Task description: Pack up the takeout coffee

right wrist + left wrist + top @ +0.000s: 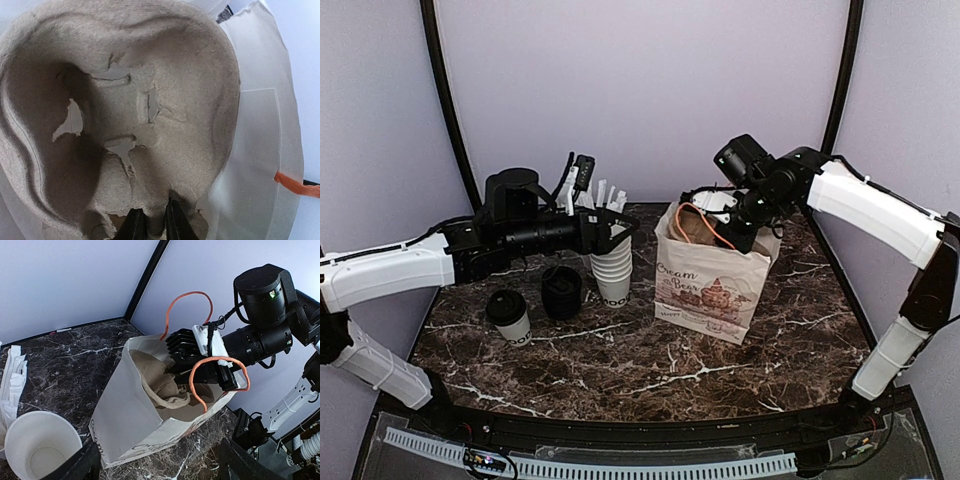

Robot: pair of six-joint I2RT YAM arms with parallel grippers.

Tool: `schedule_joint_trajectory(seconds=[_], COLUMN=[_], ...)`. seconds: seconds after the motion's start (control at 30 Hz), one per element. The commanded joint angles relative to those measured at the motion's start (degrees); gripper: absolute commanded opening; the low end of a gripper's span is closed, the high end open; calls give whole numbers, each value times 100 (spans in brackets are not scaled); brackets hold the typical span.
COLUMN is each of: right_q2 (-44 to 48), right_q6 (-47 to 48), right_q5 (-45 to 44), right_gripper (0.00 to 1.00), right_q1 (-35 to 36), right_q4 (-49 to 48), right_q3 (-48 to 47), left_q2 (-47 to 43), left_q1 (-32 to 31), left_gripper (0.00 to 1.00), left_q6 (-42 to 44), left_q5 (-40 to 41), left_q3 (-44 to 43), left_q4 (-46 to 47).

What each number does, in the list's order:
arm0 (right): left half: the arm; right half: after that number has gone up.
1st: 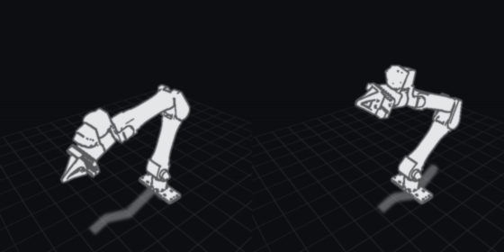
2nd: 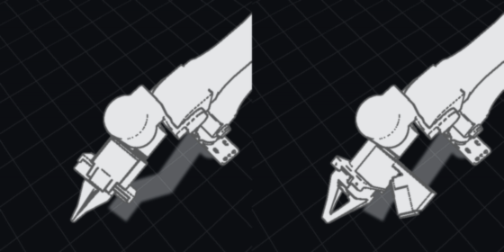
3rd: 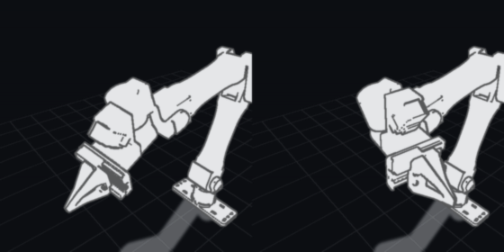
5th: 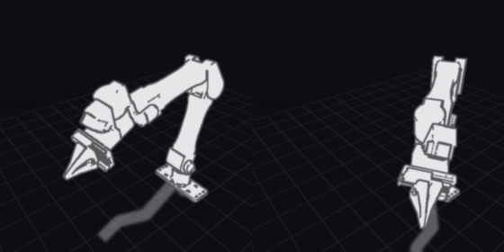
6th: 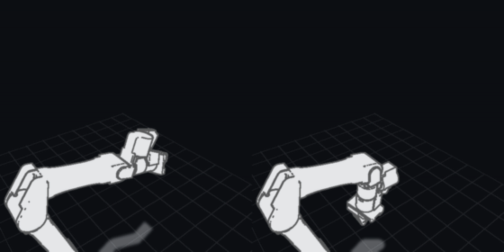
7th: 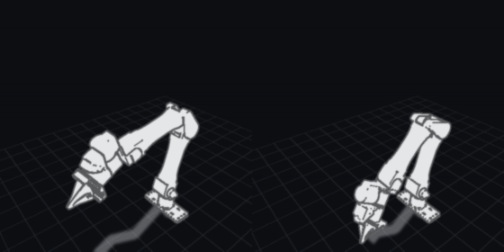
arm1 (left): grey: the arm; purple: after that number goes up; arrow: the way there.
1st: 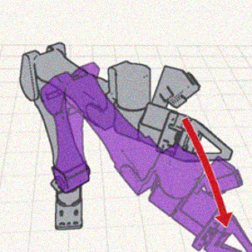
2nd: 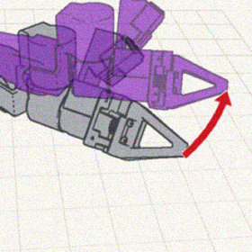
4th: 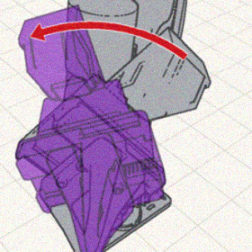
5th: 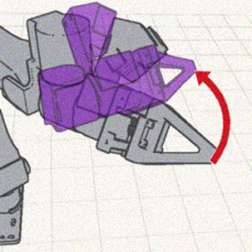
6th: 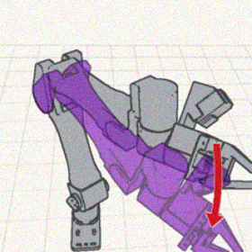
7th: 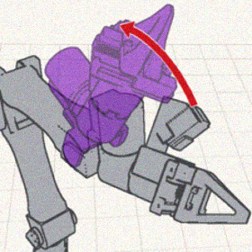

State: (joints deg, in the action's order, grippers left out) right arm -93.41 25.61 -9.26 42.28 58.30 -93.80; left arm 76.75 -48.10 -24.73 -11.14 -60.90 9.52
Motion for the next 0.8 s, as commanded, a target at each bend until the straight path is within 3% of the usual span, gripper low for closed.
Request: schedule_joint_trajectory(seconds=[0.0, 0.3, 0.77], right_q2=[-62, 17, -406], right_q6=[-86, 47, -117], right_q5=[-425, -156, -632], right_gripper=[17, 17, 21], right_q1=[27, 27, -1], right_q4=[-77, 207, 274], right_q3=[63, 444, 503], left_q2=[26, 95, 262], left_q1=[41, 39, 42], left_gripper=[84, 84, 84], left_q6=[-76, -92, -205], left_q5=[-54, -92, -225], left_q3=[-175, -200, -222], left_q4=[-5, -22, 84])
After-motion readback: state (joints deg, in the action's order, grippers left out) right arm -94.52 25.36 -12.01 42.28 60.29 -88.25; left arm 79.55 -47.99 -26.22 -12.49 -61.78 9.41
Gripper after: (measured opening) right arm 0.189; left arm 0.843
